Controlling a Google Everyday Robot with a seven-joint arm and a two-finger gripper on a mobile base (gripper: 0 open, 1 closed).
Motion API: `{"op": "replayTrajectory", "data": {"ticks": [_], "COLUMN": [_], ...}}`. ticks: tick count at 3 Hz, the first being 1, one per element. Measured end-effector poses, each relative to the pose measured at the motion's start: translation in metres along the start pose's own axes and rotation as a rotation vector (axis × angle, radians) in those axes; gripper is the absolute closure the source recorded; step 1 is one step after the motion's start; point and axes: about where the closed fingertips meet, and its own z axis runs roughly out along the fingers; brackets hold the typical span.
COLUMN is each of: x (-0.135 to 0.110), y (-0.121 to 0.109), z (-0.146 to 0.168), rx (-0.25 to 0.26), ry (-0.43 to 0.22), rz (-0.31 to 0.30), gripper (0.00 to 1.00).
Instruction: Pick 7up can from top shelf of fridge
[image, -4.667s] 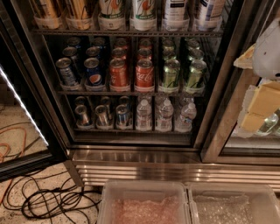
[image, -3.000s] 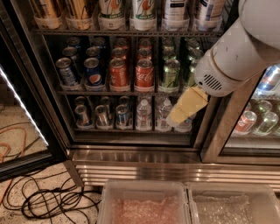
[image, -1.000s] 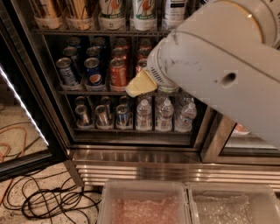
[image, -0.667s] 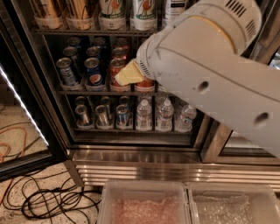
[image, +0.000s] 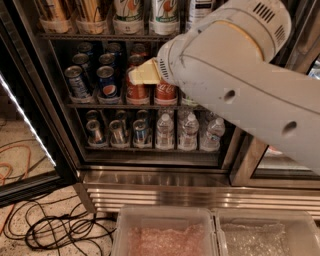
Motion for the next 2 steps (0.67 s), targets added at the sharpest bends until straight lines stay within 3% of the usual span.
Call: {"op": "replayTrajectory", "data": {"ticks": [1, 2], "x": [-0.010, -0.041], "y": [0.001, 0.002], "z": [0.005, 0.010], "rx": [-0.001, -0.005], "ry": [-0.071, -0.186], "rz": [0.009, 0.037], "gripper": [0.00, 0.00]}}
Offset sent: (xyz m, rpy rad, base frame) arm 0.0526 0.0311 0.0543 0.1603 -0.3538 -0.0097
